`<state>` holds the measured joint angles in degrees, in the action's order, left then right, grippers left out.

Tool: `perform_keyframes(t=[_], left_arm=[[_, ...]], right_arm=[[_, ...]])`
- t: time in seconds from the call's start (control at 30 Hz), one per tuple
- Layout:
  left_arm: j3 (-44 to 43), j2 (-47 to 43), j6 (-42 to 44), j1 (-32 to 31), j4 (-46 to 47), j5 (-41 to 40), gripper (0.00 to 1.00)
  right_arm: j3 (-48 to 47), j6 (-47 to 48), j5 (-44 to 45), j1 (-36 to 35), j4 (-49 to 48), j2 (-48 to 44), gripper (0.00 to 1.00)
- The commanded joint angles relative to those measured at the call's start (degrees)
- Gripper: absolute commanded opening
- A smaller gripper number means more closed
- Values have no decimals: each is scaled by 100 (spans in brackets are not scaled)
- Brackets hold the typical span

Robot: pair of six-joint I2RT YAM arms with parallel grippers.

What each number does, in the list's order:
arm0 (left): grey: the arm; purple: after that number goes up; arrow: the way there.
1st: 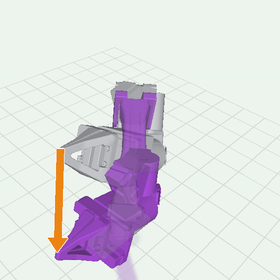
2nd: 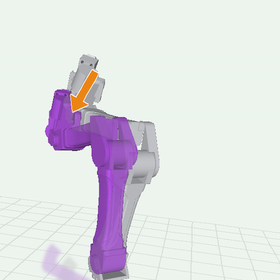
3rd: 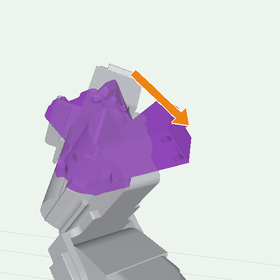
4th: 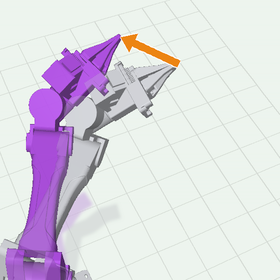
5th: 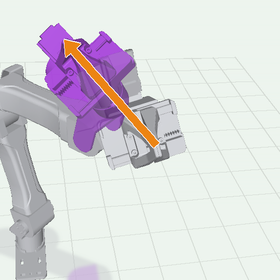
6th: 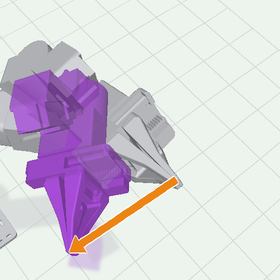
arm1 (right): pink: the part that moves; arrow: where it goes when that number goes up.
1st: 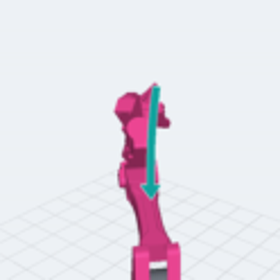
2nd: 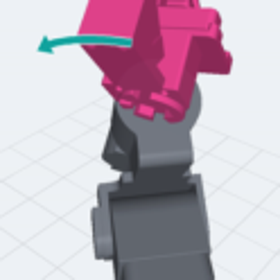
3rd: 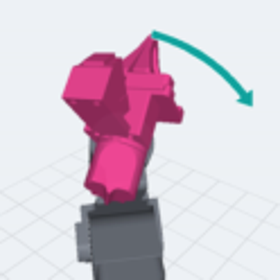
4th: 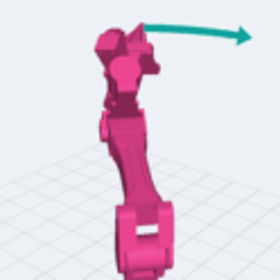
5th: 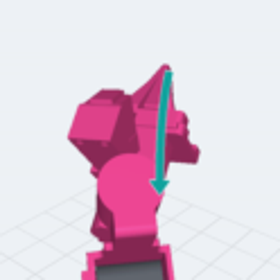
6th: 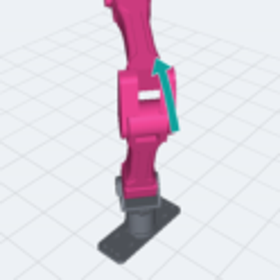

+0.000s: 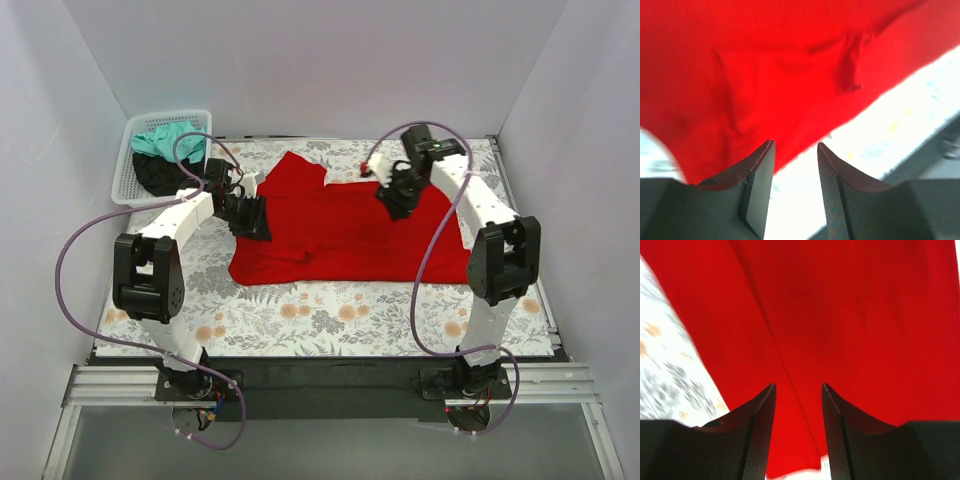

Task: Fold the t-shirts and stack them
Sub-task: Fold the tshirt

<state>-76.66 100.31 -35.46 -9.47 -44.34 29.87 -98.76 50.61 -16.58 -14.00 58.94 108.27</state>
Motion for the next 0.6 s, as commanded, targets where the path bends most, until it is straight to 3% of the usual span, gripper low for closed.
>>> perform_keyframes(t=[0.0, 0.3, 0.57], left_arm=[[440, 67, -575, 138, -128, 889, 38], [574, 778, -787, 903, 13, 599, 40], [363, 886, -778, 939, 162, 916, 39]], right_arm=[[-379, -638, -531, -908, -329, 124, 48], [-663, -1035, -294, -2351, -1181, 748, 54], [-416, -1045, -118, -2792, -1701, 871, 57]])
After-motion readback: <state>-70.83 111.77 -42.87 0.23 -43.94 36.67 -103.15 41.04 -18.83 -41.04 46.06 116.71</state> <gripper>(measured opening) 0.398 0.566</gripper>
